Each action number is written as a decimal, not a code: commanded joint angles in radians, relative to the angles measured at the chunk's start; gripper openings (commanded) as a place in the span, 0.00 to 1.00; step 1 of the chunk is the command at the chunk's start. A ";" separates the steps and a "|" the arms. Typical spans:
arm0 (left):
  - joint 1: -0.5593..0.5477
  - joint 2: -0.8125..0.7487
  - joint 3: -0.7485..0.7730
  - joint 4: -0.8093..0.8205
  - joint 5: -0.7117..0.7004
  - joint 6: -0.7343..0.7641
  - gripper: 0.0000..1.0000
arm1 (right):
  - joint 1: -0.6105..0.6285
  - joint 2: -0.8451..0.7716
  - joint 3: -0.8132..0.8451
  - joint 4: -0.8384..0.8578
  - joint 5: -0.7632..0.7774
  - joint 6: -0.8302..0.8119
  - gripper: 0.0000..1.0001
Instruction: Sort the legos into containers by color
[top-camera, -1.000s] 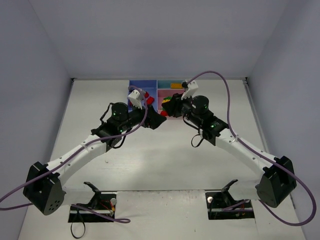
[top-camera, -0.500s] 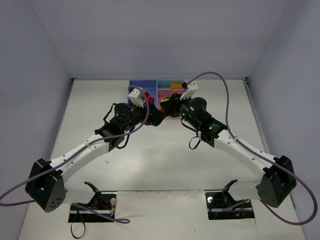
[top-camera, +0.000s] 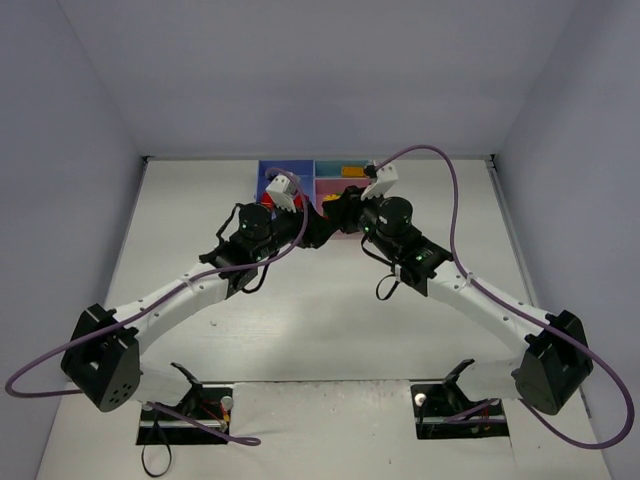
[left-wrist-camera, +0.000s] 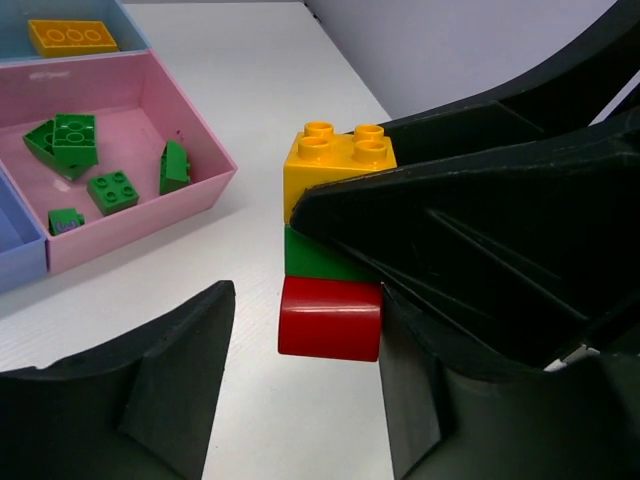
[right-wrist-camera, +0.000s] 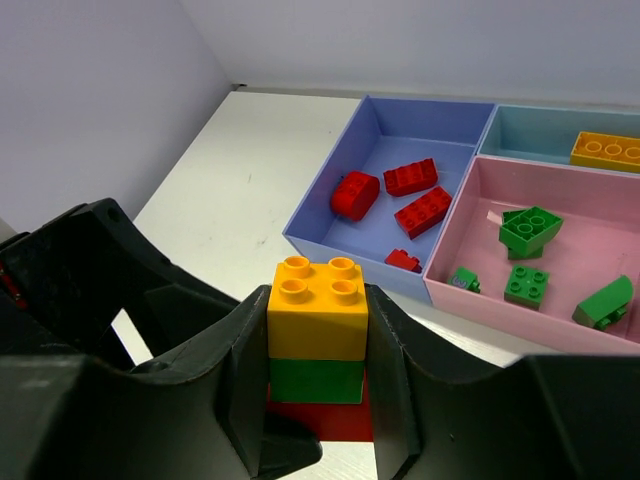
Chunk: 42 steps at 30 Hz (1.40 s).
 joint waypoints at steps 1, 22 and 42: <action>-0.003 0.012 0.078 0.116 0.001 -0.022 0.49 | 0.027 -0.026 0.003 0.108 -0.011 0.021 0.00; -0.009 -0.046 -0.147 0.216 0.061 -0.047 0.00 | 0.000 -0.047 -0.006 0.107 0.052 -0.014 0.00; 0.202 0.102 0.101 -0.192 -0.021 0.062 0.00 | -0.152 -0.171 -0.090 -0.067 0.033 -0.183 0.00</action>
